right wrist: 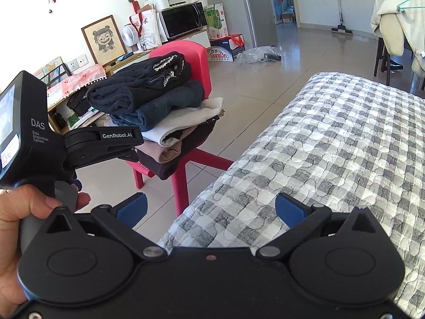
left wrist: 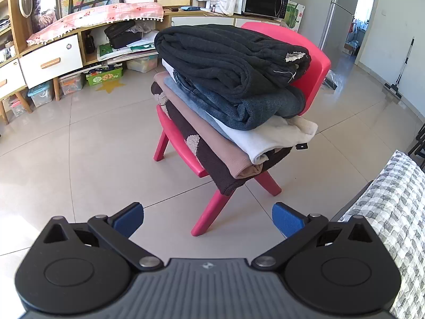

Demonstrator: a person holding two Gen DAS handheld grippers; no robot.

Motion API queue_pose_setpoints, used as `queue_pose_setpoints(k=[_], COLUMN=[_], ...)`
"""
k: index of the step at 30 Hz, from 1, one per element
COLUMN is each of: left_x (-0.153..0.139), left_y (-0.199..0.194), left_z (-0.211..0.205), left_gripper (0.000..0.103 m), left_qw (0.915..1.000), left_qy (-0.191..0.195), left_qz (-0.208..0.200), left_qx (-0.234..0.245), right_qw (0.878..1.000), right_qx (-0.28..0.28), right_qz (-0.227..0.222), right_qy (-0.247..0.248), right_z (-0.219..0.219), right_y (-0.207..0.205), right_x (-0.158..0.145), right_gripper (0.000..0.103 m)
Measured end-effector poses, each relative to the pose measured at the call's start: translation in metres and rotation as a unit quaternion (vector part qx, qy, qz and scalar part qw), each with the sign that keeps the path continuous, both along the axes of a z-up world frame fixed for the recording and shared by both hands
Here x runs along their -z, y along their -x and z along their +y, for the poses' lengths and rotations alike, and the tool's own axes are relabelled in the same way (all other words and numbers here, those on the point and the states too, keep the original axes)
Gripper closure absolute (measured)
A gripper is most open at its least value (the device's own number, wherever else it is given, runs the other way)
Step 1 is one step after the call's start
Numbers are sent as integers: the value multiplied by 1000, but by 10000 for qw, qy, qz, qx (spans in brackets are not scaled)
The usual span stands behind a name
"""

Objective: Fold clothes

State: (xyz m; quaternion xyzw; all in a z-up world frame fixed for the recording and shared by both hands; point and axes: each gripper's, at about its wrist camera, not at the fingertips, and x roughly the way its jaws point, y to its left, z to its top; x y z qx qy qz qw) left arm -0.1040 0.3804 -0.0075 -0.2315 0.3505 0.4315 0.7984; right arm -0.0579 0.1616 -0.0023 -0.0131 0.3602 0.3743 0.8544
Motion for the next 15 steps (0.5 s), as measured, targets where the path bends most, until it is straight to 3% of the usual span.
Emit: queue_pose_setpoints(k=[15], left_x=[0], left_y=[1], left_z=[1], left_gripper=[0], left_qw=[10000], left_qy=[41], left_qz=[23], left_qx=[-14], right_qw=[10000], right_qx=[2], right_qz=[62], right_qy=[-4], right_z=[2], right_y=[-2], right_x=[1], right_gripper=[0])
